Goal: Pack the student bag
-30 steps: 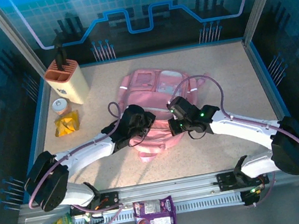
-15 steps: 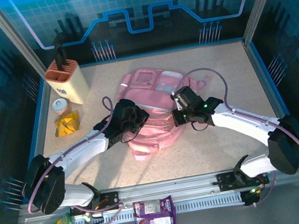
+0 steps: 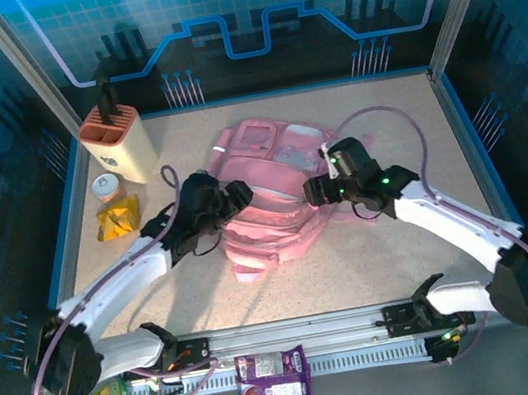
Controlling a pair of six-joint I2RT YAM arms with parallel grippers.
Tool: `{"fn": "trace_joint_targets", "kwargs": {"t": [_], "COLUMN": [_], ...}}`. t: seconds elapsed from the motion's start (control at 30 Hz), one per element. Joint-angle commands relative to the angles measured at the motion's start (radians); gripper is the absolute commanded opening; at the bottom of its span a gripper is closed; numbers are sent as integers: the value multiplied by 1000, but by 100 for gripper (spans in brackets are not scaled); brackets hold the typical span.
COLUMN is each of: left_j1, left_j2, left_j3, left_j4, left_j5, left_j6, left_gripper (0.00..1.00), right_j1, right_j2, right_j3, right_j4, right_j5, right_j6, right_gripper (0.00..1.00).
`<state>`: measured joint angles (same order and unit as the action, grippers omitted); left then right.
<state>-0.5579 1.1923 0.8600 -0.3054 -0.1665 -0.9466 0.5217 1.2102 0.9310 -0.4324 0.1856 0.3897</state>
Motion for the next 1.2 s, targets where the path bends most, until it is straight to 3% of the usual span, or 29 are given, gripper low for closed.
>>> {"fn": "trace_joint_targets", "kwargs": {"t": [0.0, 0.07, 0.17, 0.3, 0.37, 0.43, 0.57, 0.7, 0.77, 0.87, 0.93, 1.0, 1.03, 1.17], "left_j1": [59, 115, 192, 256, 289, 329, 403, 456, 512, 524, 524, 524, 527, 532], "left_j2": [-119, -180, -246, -238, -201, -150, 17, 170, 234, 382, 349, 372, 356, 364], "left_j3": [-6, -50, -135, -283, -367, -443, -544, -577, -569, -562, -540, -504, -486, -496], "left_j4": [-193, -228, -187, 58, 260, 479, 927, 1243, 1291, 1425, 1320, 1294, 1236, 1267], "left_j5": [-244, -343, -501, -714, -731, -675, -437, -250, -84, 8, -6, -53, -58, -55], "left_j6": [132, 175, 287, 500, 624, 726, 893, 963, 929, 958, 944, 940, 924, 921], "left_gripper": [99, 99, 99, 99, 99, 99, 99, 99, 99, 99, 99, 99, 99, 99], "right_j1": [-90, -156, -247, -343, -379, -406, -437, -528, -558, -526, -490, -474, -470, -443], "right_j2": [-77, -114, -171, -187, -146, -84, 46, 165, 213, 272, 354, 324, 330, 330], "right_j3": [-46, -87, -193, -357, -421, -464, -554, -604, -586, -603, -620, -535, -525, -538], "right_j4": [29, 30, 168, 479, 631, 772, 1057, 1306, 1309, 1393, 1535, 1314, 1306, 1334], "right_j5": [96, 186, 300, 355, 354, 327, 175, -80, -176, -241, -206, -147, -137, -76], "right_j6": [10, 41, 29, -67, -122, -186, -309, -298, -291, -355, -385, -392, -393, -404], "right_gripper": [100, 100, 100, 100, 100, 100, 100, 100, 100, 100, 99, 100, 100, 100]}}
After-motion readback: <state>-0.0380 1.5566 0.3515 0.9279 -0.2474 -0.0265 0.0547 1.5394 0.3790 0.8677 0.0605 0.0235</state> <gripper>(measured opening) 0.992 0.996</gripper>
